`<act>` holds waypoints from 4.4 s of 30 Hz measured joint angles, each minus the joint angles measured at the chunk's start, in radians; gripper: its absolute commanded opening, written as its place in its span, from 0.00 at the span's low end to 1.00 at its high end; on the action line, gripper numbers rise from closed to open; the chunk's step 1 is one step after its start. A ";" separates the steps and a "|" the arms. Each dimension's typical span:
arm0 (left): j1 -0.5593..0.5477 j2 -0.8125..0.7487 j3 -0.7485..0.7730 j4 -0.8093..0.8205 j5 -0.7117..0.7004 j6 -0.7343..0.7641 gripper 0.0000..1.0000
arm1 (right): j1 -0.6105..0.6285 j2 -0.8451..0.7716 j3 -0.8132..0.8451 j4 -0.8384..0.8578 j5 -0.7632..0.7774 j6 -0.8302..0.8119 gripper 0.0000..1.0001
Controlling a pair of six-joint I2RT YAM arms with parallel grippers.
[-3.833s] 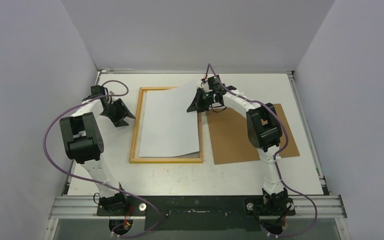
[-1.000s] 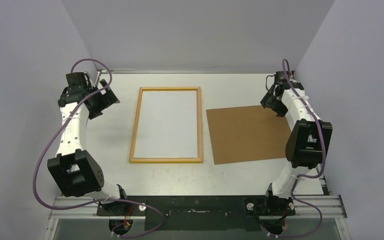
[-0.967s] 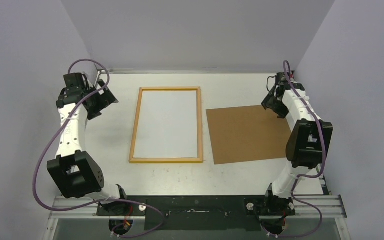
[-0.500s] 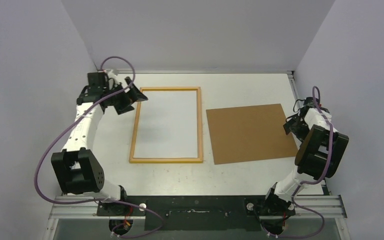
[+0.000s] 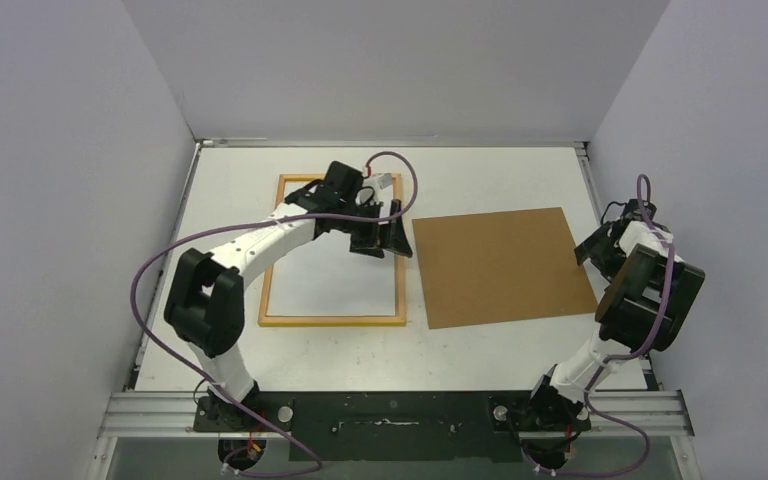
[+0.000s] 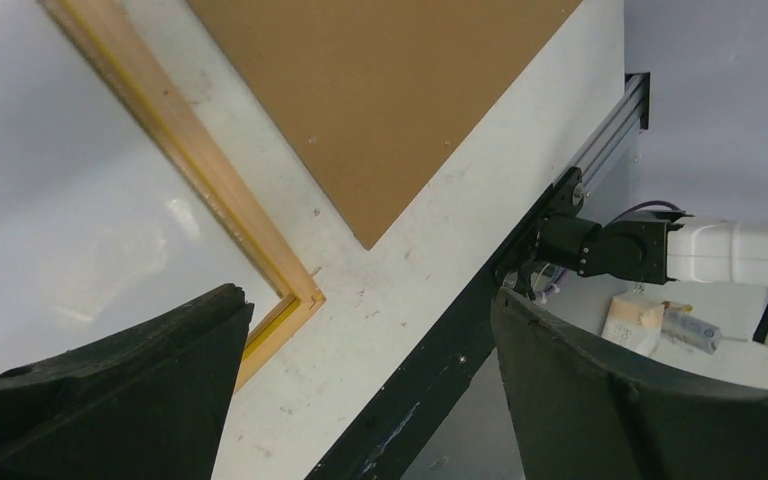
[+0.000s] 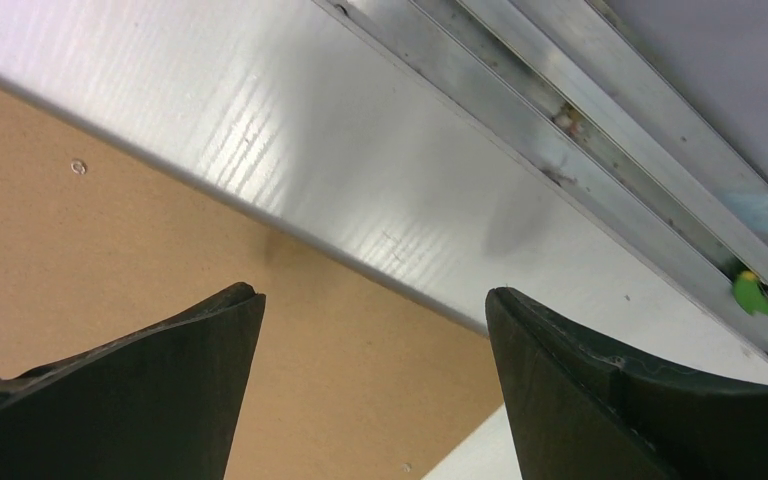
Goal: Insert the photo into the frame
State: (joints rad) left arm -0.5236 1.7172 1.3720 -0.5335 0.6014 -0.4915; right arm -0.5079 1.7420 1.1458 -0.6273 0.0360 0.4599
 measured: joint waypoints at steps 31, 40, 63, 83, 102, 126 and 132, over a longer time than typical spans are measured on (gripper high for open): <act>-0.323 0.345 0.219 -0.201 -0.359 -0.259 0.73 | -0.062 -0.139 -0.234 0.041 0.003 0.219 0.76; -0.334 0.328 0.219 -0.195 -0.435 -0.335 0.69 | -0.062 -0.147 -0.241 0.039 0.003 0.219 0.76; -0.385 0.476 0.338 -0.242 -0.483 -0.528 0.69 | -0.062 -0.147 -0.245 0.045 0.000 0.207 0.77; -0.355 0.476 0.337 -0.214 -0.365 -0.465 0.63 | -0.066 -0.227 -0.330 0.135 -0.037 0.188 0.76; -0.320 0.444 0.378 -0.272 -0.367 -0.389 0.61 | -0.037 -0.430 -0.401 0.072 -0.023 0.187 0.75; -0.089 0.089 0.074 -0.213 -0.393 -0.299 0.60 | 0.294 -0.562 -0.595 0.109 -0.165 0.394 0.74; -0.045 0.083 0.052 -0.193 -0.376 -0.251 0.61 | 0.294 -0.584 -0.610 0.105 -0.182 0.393 0.74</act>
State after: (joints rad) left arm -0.5682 1.8000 1.4239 -0.7261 0.2256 -0.7425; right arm -0.2134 1.1584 0.5358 -0.5228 -0.1459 0.8524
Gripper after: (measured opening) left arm 0.606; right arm 0.742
